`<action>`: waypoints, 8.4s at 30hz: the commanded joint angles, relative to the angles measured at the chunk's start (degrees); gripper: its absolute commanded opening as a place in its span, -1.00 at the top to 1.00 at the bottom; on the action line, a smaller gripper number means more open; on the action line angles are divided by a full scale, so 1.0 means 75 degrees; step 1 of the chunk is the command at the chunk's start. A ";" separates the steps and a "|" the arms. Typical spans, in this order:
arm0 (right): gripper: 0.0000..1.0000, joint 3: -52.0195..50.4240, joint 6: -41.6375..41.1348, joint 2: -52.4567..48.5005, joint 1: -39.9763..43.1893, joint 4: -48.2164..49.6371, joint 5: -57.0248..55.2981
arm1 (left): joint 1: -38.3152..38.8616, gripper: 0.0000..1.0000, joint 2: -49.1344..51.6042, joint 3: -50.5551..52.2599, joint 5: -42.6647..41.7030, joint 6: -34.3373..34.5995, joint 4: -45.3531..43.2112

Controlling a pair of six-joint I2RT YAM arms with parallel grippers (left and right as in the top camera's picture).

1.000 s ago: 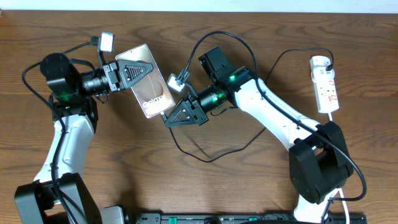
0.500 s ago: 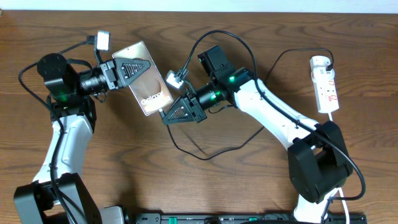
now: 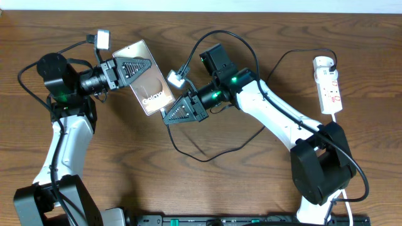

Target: Plug charger to phone and switch on socket

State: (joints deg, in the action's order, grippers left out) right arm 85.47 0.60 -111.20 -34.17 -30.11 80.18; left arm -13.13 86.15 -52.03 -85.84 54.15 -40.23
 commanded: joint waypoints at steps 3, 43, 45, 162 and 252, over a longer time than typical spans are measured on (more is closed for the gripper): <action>0.98 0.0184 0.0012 0.0041 -0.0076 0.0125 0.0784 | 0.0096 0.85 -0.0044 -0.0093 -0.0565 -0.0268 0.0006; 0.98 0.0184 -0.0303 0.0041 0.0367 0.0050 0.0734 | 0.0096 0.85 -0.0044 0.0079 -0.0565 -0.0335 0.0353; 0.98 0.0184 -0.0303 0.0041 0.0376 0.0050 0.0734 | 0.0096 0.85 -0.0044 0.0079 -0.0565 -0.0332 0.0353; 0.98 0.0181 -0.1370 0.0041 0.0230 0.1078 -0.0012 | 0.0047 0.85 -0.0044 0.0064 -0.0560 -0.0219 0.0003; -0.98 0.2661 -0.1457 0.2060 0.1303 -0.4698 -0.8877 | -0.0189 0.85 0.2130 0.0807 0.6079 -0.6210 0.8696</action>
State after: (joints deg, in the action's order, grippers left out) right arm 104.97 -10.28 -95.83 -24.86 -65.19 14.09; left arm -14.76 100.57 -46.19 -43.16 8.58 25.21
